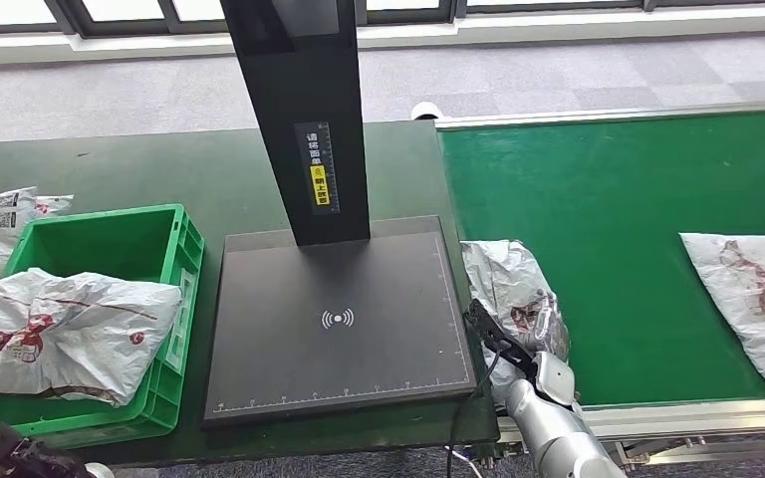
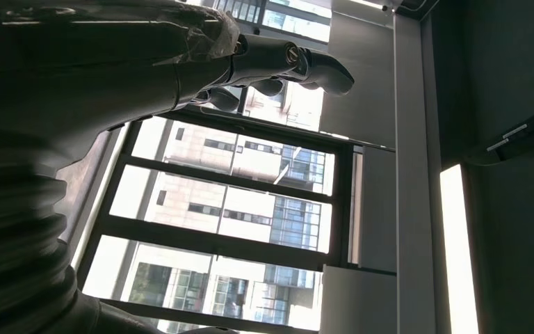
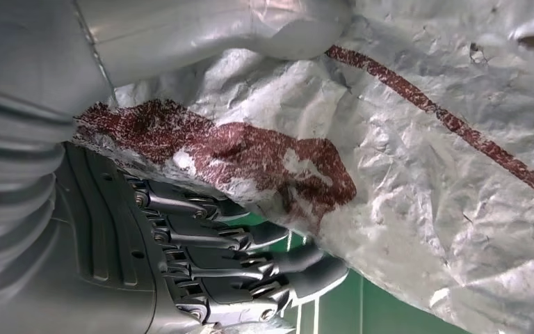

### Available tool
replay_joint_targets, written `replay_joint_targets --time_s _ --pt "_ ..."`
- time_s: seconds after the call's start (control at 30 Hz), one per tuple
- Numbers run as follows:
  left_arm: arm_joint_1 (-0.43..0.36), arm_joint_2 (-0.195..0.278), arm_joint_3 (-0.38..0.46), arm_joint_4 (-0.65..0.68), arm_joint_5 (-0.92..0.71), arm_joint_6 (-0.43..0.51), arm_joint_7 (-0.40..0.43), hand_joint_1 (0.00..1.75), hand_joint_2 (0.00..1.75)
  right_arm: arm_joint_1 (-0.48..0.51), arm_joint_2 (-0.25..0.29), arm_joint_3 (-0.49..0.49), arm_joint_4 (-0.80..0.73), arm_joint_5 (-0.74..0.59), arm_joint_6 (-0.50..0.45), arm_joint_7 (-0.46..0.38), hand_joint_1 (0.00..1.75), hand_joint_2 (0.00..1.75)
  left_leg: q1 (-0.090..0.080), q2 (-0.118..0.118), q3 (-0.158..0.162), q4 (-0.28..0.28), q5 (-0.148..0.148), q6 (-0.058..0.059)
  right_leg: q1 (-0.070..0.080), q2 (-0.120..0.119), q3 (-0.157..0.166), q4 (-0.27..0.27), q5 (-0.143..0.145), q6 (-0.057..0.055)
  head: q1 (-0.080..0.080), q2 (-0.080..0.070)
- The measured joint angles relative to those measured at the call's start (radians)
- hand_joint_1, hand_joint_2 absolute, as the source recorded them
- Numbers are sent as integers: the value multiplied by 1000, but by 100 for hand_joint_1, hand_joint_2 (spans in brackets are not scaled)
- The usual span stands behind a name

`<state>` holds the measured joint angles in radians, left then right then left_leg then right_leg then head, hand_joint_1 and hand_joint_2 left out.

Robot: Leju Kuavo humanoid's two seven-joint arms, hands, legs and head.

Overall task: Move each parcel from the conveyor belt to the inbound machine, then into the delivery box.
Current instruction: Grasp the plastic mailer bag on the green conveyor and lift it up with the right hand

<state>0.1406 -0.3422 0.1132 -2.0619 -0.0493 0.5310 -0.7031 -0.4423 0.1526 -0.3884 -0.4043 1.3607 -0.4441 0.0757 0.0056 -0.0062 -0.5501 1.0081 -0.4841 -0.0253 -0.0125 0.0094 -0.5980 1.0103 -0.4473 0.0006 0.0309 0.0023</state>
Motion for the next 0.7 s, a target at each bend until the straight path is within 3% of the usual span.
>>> replay_joint_targets --time_s 0.03,0.17,0.7 --pt "0 0 0 0 0 0 0 0 175 0 0 0 0 1 3 1 72 175 0 0 0 0 0 0 0 0 0 0 0 0 0 0" --pt "0 0 0 0 -1 0 0 0 175 0 -1 0 2 3 9 1 172 175 0 1 0 0 0 0 0 0 0 0 0 0 0 0" --pt "-7 0 0 25 3 -18 1 0 175 5 -5 0 7 12 41 11 175 175 0 1 0 0 0 0 0 0 0 0 0 0 0 0"
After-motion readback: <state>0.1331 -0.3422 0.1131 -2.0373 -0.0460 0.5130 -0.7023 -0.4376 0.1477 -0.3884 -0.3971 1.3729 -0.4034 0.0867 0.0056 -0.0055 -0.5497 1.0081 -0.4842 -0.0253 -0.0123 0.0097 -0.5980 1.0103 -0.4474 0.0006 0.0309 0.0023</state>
